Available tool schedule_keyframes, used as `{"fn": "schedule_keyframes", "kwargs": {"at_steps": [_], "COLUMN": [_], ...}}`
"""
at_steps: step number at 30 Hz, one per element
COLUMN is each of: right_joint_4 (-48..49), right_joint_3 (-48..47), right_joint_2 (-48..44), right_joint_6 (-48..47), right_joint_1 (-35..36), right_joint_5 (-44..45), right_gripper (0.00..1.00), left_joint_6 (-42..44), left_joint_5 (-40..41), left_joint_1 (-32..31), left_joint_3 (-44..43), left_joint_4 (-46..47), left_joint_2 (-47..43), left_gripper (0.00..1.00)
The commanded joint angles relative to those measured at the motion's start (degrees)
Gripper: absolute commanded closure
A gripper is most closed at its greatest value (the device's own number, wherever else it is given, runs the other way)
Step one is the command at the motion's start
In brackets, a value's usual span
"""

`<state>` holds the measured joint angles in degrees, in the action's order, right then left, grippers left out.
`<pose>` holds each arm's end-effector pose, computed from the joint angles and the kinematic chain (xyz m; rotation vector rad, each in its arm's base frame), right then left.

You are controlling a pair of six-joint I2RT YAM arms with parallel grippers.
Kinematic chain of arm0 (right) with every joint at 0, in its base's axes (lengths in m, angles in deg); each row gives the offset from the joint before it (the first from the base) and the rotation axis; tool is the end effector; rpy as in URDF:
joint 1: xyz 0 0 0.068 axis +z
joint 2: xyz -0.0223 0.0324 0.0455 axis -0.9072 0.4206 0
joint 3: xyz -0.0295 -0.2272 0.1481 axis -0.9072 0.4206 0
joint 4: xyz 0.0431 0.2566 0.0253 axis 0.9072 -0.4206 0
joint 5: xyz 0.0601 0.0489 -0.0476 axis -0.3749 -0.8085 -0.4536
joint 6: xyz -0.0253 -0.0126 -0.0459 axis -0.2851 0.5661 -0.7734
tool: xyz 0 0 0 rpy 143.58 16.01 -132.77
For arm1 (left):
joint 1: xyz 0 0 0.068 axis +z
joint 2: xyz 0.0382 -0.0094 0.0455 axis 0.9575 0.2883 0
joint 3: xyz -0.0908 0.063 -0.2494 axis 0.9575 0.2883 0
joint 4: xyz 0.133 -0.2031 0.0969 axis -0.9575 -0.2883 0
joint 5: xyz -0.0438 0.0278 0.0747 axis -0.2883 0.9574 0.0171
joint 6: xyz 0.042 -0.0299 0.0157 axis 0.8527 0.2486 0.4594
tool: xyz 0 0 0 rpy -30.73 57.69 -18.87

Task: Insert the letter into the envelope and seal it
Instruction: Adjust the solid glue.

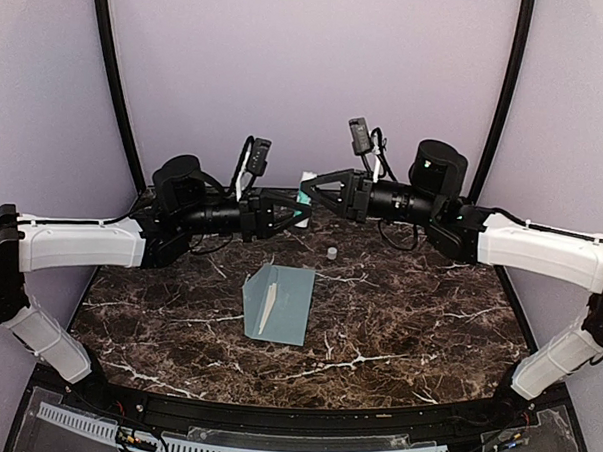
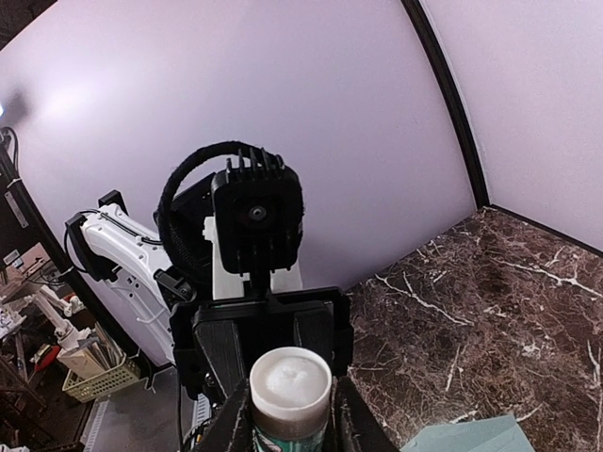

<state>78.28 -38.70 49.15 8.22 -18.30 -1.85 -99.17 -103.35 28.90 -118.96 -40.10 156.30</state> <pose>0.2221 0.2639 0.3638 -0.7513 1.5082 1.4275 0.2281 -0.2555 0.3328 0.8635 1.3537 -1.4969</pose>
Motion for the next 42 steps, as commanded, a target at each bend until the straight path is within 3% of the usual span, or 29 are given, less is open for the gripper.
{"fn": "schedule_keyframes", "kwargs": {"at_steps": [1, 6, 14, 16, 20, 24, 28, 31, 34, 42], "right_joint_4": [1.8, 1.6, 2.24, 1.95, 0.66, -1.26, -2.46, -3.0, -3.19, -1.68], "right_joint_3": [-1.62, -1.93, -1.76, -1.57, -1.53, -1.41, -1.45, -1.45, -1.64, -0.97], "right_joint_2": [0.77, 1.65, 1.45, 1.1, 0.42, -0.67, -1.17, -1.09, -0.94, -1.54], "right_joint_6": [0.61, 1.18, 2.09, 2.2, 1.84, 0.67, 0.08, -0.21, -0.26, 0.41], "right_joint_1": [-0.2, -0.25, -0.24, -0.33, -0.66, -0.69, -0.69, -0.69, -0.68, -1.47], "right_joint_5": [-1.22, -2.05, -1.32, -0.23, 1.97, 5.27, 7.31, 7.97, 7.46, 2.8], "right_gripper": [0.73, 0.76, 0.92, 0.94, 0.95, 0.96, 0.96, 0.96, 0.96, 0.96], "left_joint_6": [1.15, 1.44, 1.44, 1.65, 2.51, 4.43, 7.64, 9.64, 9.52, 5.65], "left_joint_5": [-1.13, -0.69, -0.07, 0.34, 2.13, 4.86, 9.47, 13.02, 13.01, 7.38], "left_joint_1": [-0.53, -0.91, -1.01, -1.01, -1.01, -1.14, -1.65, -2.28, -2.33, -2.37], "left_joint_3": [-0.73, -0.9, -0.99, -1.02, -1.25, -1.27, -2.6, -3.53, -3.81, -3.13], "left_joint_4": [0.31, -0.14, -0.32, -0.72, -3.84, -8.37, -14.81, -17.45, -16.93, -11.41], "left_joint_2": [-0.63, -0.66, -0.39, -0.39, -0.5, -0.96, -1.42, -1.45, -1.22, -0.45], "left_gripper": [1.0, 1.0, 0.98, 0.88, 0.45, 0.32, 0.31, 0.36, 0.46, 0.53]}}
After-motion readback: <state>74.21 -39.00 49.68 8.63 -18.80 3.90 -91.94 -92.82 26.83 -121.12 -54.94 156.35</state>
